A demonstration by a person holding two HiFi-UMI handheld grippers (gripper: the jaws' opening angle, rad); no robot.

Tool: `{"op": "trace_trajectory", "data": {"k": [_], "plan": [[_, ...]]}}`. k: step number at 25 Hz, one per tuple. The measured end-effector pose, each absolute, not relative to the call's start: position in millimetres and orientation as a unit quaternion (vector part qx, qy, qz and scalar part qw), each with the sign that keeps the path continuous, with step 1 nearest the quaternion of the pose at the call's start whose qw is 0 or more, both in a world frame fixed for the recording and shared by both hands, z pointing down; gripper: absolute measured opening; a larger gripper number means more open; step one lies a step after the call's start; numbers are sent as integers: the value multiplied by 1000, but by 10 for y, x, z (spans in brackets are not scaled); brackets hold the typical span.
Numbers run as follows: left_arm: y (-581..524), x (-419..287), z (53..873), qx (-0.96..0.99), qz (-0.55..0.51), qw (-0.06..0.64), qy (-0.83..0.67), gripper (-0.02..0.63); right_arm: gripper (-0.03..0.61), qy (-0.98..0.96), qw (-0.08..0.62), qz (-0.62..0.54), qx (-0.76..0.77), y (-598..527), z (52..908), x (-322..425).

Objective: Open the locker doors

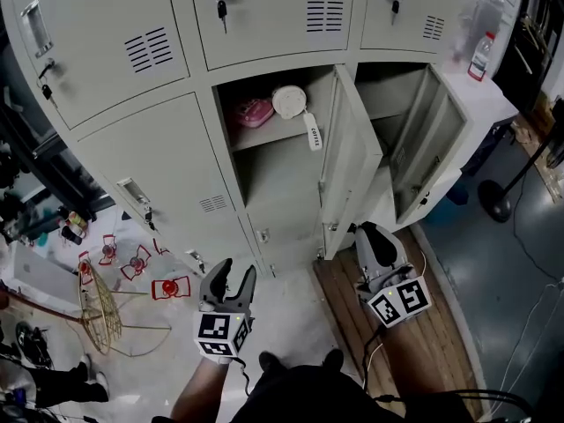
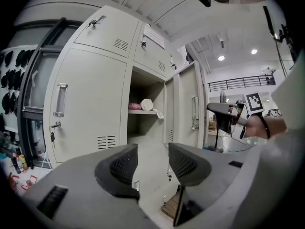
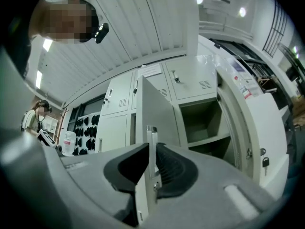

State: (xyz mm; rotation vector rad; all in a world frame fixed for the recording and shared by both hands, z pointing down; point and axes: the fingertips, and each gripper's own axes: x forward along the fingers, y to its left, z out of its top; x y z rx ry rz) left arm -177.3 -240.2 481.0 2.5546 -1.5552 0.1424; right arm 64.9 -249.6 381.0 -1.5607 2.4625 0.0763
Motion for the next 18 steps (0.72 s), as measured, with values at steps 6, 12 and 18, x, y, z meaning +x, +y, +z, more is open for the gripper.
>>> {"op": "trace_trajectory", "data": {"k": [6, 12, 18], "plan": [[-2357, -1500, 4681, 855, 43, 61, -513, 201, 28, 830, 116, 29, -545, -2378, 3699, 942], [-2312, -1284, 4485, 858, 33, 45, -510, 201, 31, 830, 77, 49, -551, -2259, 3615, 1074], [-2248, -1095, 4240, 859, 16, 24, -511, 201, 25, 828, 71, 80, -550, -2110, 3458, 1214]]}}
